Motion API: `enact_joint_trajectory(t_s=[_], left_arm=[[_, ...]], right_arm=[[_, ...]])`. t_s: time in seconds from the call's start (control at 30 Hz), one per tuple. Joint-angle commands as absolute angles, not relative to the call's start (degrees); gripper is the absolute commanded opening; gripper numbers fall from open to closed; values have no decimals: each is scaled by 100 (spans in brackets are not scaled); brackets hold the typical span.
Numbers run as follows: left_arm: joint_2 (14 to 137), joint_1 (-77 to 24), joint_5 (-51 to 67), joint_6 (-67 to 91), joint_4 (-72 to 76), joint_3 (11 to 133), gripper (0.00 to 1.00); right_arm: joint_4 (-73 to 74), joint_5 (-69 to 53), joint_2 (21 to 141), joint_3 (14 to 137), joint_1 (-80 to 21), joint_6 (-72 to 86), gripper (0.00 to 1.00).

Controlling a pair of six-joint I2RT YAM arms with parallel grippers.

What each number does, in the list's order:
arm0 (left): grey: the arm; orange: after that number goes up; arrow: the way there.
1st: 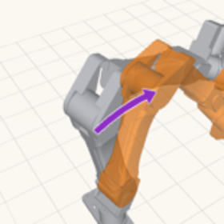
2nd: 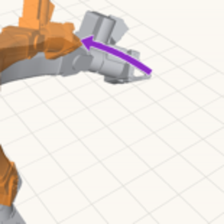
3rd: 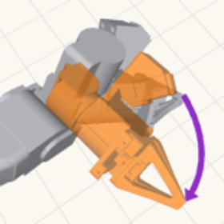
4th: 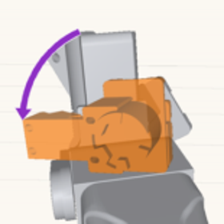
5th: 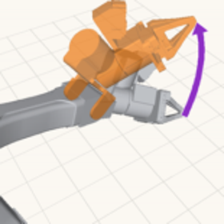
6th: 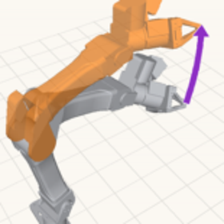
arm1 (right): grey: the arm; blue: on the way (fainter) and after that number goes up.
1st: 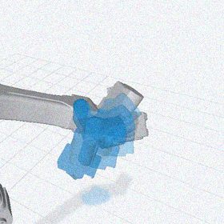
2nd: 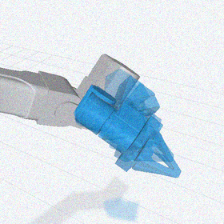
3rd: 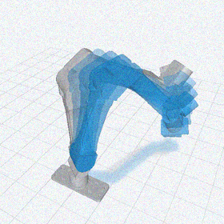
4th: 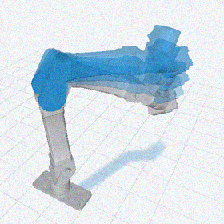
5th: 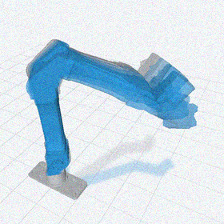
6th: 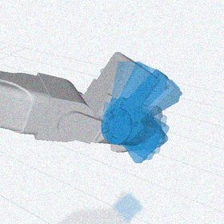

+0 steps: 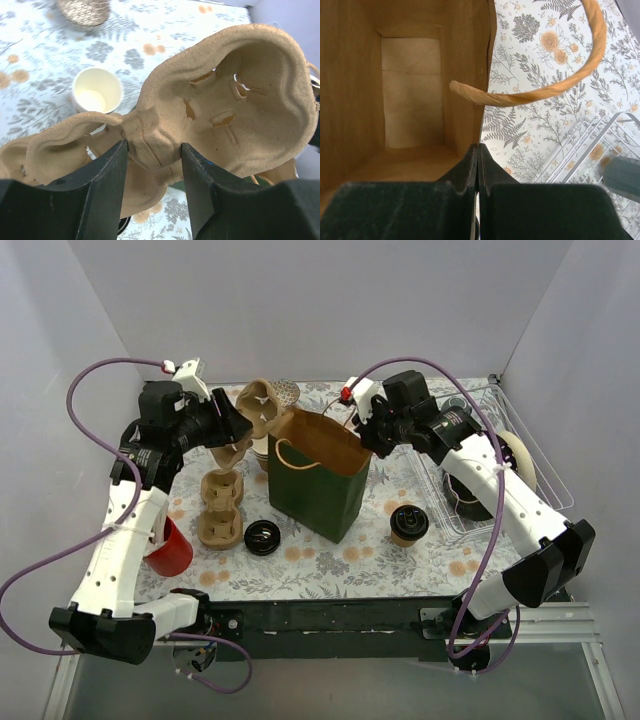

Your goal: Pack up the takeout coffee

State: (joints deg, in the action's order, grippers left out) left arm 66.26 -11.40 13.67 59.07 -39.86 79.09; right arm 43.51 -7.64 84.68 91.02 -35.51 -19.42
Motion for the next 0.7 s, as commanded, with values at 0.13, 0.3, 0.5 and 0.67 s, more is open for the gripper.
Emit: enact_joint_trajectory(t_s=[0.13, 0.3, 0.5, 0.67], left_arm=[[6732, -1116, 2829, 5388, -4394, 9288, 23], [7109, -1116, 3400, 5528, -4491, 9817, 21], [7295, -1125, 4191, 5414, -4518, 9897, 17], [7339, -1213, 4430, 5265, -4386, 9897, 17]], right_arm=[[3912, -132, 8218, 8886, -3858, -2434, 1], [3700, -44, 8104, 9096, -3867, -2426, 1], [3437, 246, 7858, 8825, -3902, -2329, 1], [3007, 272, 7682, 8535, -3911, -2189, 1]])
